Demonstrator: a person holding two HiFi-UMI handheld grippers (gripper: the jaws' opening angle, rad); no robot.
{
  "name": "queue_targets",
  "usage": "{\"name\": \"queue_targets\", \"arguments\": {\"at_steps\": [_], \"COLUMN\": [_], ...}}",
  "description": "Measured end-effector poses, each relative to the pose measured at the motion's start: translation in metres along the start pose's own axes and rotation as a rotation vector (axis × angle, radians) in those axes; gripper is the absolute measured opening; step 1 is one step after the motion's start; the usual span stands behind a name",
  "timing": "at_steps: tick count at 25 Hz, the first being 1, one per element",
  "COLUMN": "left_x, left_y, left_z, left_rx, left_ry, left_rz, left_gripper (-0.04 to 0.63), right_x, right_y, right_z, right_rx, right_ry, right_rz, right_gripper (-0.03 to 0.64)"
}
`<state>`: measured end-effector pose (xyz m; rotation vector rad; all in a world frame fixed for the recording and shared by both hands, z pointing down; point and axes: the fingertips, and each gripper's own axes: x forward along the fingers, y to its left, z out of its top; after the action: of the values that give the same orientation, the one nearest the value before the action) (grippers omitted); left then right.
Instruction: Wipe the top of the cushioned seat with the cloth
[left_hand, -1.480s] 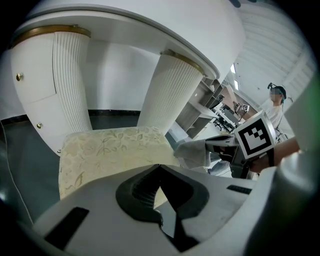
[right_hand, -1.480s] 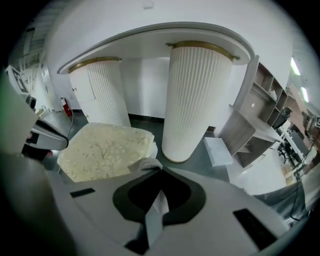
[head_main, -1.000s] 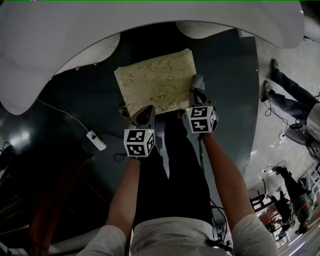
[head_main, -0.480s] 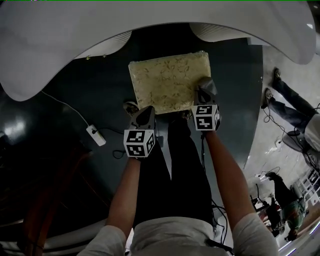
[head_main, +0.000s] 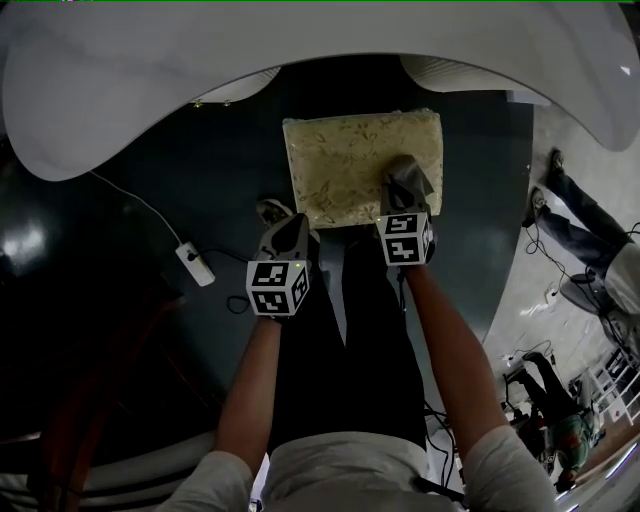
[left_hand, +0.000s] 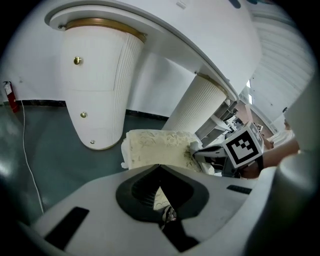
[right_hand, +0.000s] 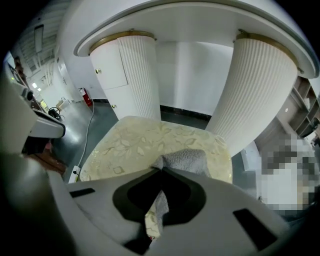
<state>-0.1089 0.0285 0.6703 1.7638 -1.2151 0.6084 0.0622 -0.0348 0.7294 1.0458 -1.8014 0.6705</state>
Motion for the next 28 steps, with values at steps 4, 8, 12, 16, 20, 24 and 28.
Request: {"name": "queue_targets", "arguments": {"at_steps": [4, 8, 12, 16, 20, 24, 28], "left_x": [-0.007, -0.017, -0.027, -0.037, -0.048, -0.059, -0.065], "left_y": [0.014, 0.034, 0.051, 0.065, 0.081, 0.097, 0.115], "left_z": [0.003, 0.004, 0.005, 0.006, 0.008, 0.008, 0.009], "left_rx": [-0.012, -0.035, -0.058, -0.084, -0.104, -0.118, -0.126], "left_ry": [-0.014, -0.024, -0.033, -0.045, -0.059, -0.066, -0.068], "left_rz": [0.007, 0.024, 0.046, 0.063, 0.078, 0.088, 0.1], "left_gripper": [0.014, 0.014, 0.014, 0.014, 0.014, 0.014, 0.014], "right_x": [0.004, 0.009, 0.013, 0.016, 0.021, 0.024, 0.031], "right_y": [0.025, 0.049, 0.073, 0.097, 0.122, 0.143, 0.16], "right_z": [0.008, 0.017, 0.028, 0.036, 0.046, 0.052, 0.061], "right_rx": [-0.03, -0.054, -0.09, -0.124, -0.156, -0.183, -0.194], "right_ry": [0.003, 0.009, 0.012, 0.018, 0.022, 0.033, 0.036], "right_rz": [0.025, 0.045, 0.077, 0.109, 0.135, 0.153, 0.17], "right_gripper": [0.014, 0.014, 0.014, 0.014, 0.014, 0.014, 0.014]}}
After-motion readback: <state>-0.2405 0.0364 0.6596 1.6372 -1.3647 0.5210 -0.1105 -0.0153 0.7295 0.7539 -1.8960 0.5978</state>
